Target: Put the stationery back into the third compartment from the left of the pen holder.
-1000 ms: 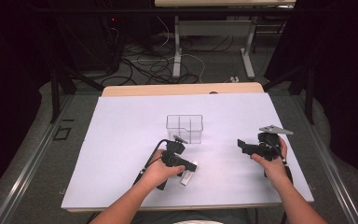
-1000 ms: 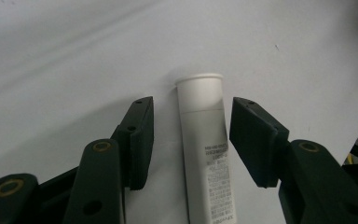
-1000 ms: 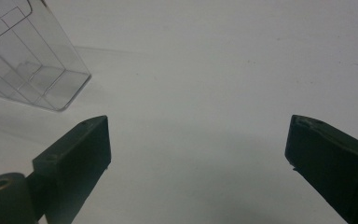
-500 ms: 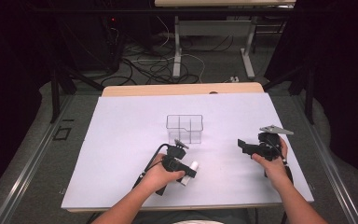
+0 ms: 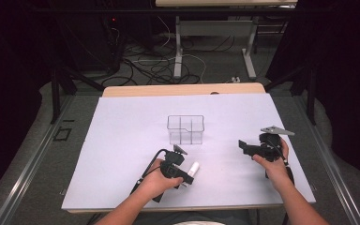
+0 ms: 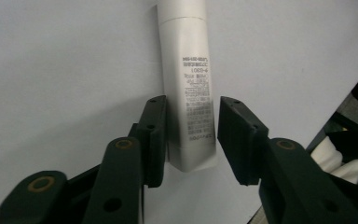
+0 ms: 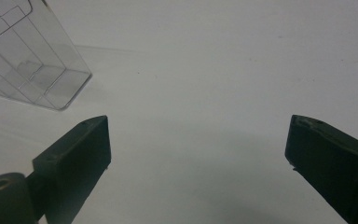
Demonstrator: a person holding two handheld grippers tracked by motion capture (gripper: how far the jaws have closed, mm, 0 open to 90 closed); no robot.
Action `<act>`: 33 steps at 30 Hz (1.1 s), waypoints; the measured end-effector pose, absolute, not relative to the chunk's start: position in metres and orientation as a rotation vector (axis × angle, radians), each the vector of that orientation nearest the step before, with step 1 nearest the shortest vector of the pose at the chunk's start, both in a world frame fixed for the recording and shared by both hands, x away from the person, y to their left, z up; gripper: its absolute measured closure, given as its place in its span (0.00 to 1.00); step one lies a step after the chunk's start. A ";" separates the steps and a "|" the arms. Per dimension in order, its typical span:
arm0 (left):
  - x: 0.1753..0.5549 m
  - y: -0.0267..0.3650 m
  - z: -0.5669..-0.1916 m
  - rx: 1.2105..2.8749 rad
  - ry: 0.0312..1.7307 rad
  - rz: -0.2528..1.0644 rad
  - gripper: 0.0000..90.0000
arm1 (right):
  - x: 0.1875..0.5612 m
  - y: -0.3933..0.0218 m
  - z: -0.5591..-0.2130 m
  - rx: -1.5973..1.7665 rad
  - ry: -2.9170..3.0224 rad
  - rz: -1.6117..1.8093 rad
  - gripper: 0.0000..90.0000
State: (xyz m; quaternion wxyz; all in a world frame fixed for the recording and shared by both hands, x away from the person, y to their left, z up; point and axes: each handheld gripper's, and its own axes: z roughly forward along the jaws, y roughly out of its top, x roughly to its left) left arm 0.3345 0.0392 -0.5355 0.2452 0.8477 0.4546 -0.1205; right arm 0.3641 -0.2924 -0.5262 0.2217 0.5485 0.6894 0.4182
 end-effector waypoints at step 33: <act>0.346 0.052 -0.534 2.303 1.267 -0.383 0.79 | 0.365 -0.293 -0.527 1.518 1.908 1.153 0.07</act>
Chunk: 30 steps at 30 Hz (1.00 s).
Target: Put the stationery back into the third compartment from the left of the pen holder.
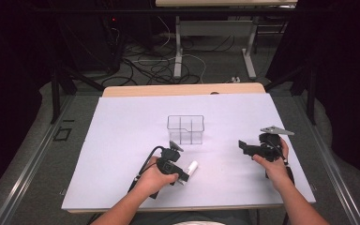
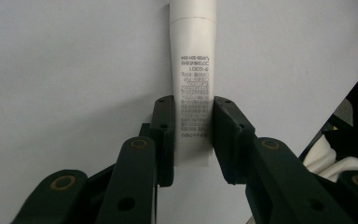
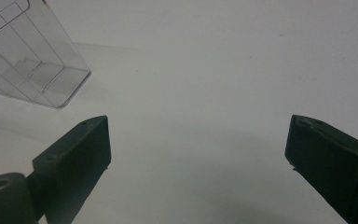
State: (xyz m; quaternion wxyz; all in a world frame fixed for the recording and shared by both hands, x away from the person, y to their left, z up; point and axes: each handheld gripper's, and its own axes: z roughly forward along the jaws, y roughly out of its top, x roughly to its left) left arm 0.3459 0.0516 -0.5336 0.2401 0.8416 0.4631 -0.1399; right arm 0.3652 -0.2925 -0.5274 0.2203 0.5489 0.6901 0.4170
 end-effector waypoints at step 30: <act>0.352 0.068 -0.517 2.128 1.152 -0.113 0.79 | 0.365 -0.291 -0.527 1.504 1.912 1.157 0.07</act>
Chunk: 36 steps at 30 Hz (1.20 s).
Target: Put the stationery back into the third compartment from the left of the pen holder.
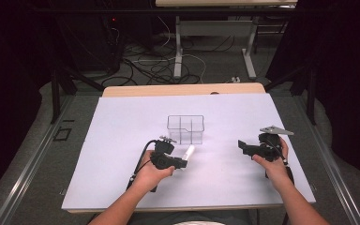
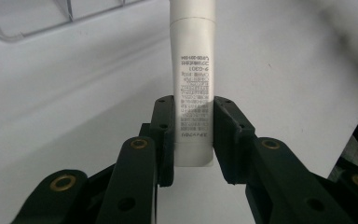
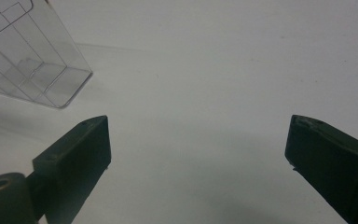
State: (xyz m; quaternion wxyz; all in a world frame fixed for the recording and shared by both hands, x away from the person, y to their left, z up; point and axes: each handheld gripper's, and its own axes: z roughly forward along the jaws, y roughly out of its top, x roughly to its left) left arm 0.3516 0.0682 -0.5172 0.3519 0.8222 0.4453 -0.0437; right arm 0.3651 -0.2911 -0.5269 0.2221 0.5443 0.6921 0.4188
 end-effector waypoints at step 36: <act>0.342 0.077 -0.499 1.874 1.040 0.255 0.79 | 0.357 -0.256 -0.508 1.518 1.954 1.267 0.25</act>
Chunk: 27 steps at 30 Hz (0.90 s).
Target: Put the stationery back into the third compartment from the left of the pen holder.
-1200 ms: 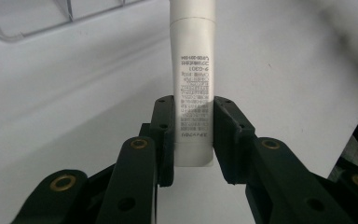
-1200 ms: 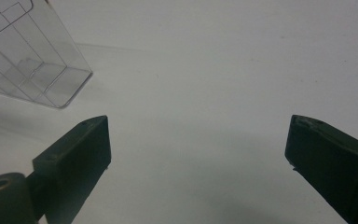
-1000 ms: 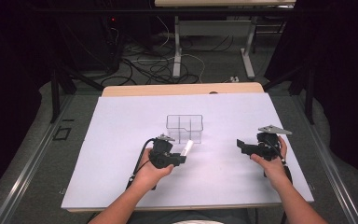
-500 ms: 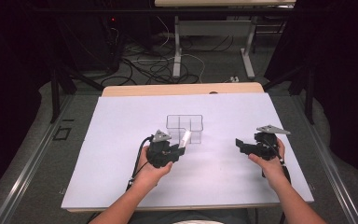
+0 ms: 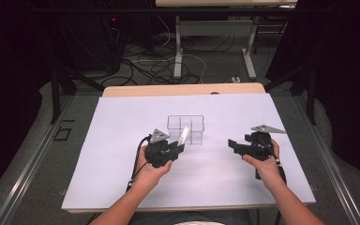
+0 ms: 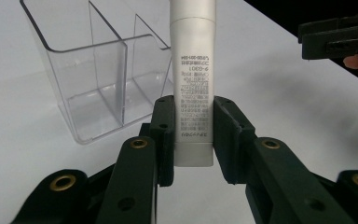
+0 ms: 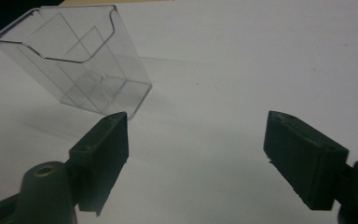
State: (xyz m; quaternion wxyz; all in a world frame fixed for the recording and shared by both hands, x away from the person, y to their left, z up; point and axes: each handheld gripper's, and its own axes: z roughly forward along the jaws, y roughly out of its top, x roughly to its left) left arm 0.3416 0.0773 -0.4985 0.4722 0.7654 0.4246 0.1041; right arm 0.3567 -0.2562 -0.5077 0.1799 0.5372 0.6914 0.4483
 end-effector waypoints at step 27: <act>0.342 0.089 -0.494 1.783 1.052 0.318 0.79 | 0.368 -0.186 -0.483 1.574 2.113 1.556 0.44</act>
